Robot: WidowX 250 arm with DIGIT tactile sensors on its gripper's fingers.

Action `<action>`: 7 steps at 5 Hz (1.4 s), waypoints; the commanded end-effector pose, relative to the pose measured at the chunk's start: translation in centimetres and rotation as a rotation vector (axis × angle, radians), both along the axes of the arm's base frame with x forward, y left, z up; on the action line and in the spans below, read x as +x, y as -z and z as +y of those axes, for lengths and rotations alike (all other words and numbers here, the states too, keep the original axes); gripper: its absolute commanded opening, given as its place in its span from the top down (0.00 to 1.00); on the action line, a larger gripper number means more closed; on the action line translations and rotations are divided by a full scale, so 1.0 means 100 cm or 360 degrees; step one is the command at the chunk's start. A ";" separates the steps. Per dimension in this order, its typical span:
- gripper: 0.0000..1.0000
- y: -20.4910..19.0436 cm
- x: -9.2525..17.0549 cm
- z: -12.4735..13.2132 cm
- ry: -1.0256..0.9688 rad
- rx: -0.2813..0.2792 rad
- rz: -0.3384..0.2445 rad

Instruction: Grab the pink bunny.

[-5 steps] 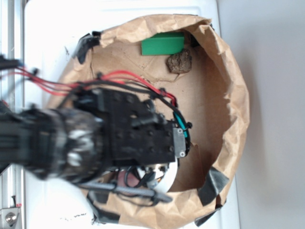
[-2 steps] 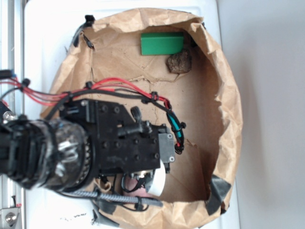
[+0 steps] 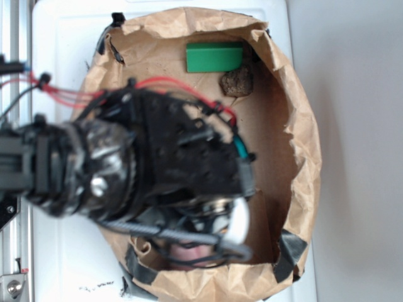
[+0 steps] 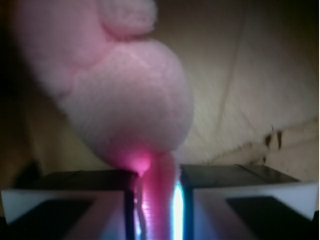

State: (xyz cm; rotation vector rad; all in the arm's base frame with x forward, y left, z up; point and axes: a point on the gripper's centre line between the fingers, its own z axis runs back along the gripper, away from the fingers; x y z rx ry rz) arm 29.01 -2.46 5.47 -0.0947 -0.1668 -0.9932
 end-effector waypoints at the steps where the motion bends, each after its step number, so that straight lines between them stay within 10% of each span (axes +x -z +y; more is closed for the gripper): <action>1: 1.00 -0.026 0.052 0.050 -0.0452 0.0020 -0.0061; 3: 1.00 -0.050 0.056 0.079 -0.0897 -0.0066 -0.0117; 5: 1.00 -0.105 -0.017 0.074 -0.0953 -0.0195 -0.0257; 7: 1.00 -0.136 -0.029 0.067 -0.1322 -0.0060 -0.0195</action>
